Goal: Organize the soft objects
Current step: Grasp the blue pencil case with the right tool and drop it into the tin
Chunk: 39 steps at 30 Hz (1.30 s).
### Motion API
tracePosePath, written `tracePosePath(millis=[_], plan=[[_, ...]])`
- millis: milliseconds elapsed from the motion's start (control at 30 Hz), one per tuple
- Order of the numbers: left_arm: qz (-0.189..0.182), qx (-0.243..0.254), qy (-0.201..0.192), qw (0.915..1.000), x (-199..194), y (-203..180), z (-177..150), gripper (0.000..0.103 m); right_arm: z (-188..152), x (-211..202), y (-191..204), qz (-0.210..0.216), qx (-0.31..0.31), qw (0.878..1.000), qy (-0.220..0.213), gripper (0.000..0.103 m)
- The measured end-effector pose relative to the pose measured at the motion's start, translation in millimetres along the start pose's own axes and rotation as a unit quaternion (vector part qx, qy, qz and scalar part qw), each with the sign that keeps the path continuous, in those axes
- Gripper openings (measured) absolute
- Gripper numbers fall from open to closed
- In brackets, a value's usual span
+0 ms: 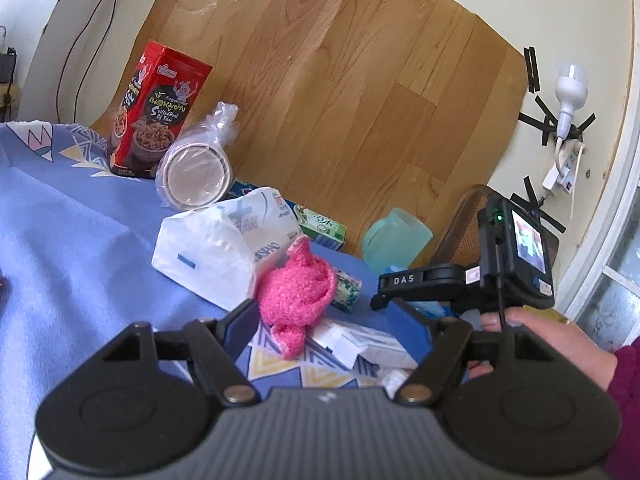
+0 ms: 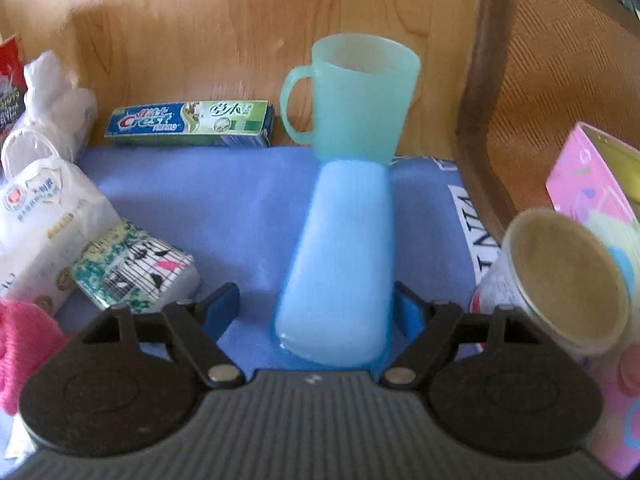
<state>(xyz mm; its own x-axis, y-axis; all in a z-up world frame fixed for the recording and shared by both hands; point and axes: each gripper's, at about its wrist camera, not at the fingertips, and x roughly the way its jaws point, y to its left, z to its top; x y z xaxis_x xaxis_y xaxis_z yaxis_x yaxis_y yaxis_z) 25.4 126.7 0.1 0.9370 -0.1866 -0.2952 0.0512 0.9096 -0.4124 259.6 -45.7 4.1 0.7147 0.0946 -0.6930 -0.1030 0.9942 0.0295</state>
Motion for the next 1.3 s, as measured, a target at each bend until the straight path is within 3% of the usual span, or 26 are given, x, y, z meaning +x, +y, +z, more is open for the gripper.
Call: tracePosePath(millis=[33,100,200,333,467,533,633,767,867,1033,1100,1200,1300], plan=[[0.002,0.001,-0.001,1.0,0,0,0,0.073,0,0,-1,0.002,0.0,1.0,-0.004,0.062],[0.005,0.002,-0.001,1.0,1,-1,0,0.073,4,-2,-5,0.012,-0.001,1.0,-0.006,0.056],[0.012,0.002,0.0,0.9999,2,0,0,0.073,5,-8,-16,0.047,0.022,0.999,-0.007,0.056],[0.017,0.002,0.001,0.9999,3,0,1,0.073,-2,-47,-38,0.129,0.072,0.988,-0.035,0.056],[0.013,0.005,0.008,0.9999,5,0,1,0.073,-41,-108,-62,0.177,0.091,0.978,-0.062,0.056],[0.004,0.008,0.013,0.9999,6,-1,2,0.073,-73,-140,-72,0.169,0.076,0.979,-0.084,0.056],[-0.017,0.025,0.026,0.9992,8,-6,1,0.073,-128,-179,-80,0.11,0.028,0.986,-0.119,0.056],[-0.046,0.041,0.07,0.9957,7,-31,-3,0.072,-177,-181,-86,0.099,0.012,0.991,-0.089,0.057],[-0.104,0.045,0.111,0.9874,-2,-67,-10,0.072,-187,-177,-80,0.114,-0.017,0.99,-0.076,0.062],[-0.159,0.064,0.204,0.9638,9,-126,-19,0.073,-185,-184,-82,0.124,-0.042,0.984,-0.119,0.079],[-0.16,0.053,0.257,0.9515,31,-141,-26,0.073,-186,-181,-86,0.128,-0.043,0.984,-0.119,0.078],[-0.166,0.029,0.318,0.9329,65,-153,-47,0.068,-190,-169,-94,0.14,-0.05,0.984,-0.096,0.059],[-0.163,0.037,0.3,0.9394,66,-165,-50,0.065,-200,-172,-96,0.121,-0.063,0.983,-0.121,0.058]])
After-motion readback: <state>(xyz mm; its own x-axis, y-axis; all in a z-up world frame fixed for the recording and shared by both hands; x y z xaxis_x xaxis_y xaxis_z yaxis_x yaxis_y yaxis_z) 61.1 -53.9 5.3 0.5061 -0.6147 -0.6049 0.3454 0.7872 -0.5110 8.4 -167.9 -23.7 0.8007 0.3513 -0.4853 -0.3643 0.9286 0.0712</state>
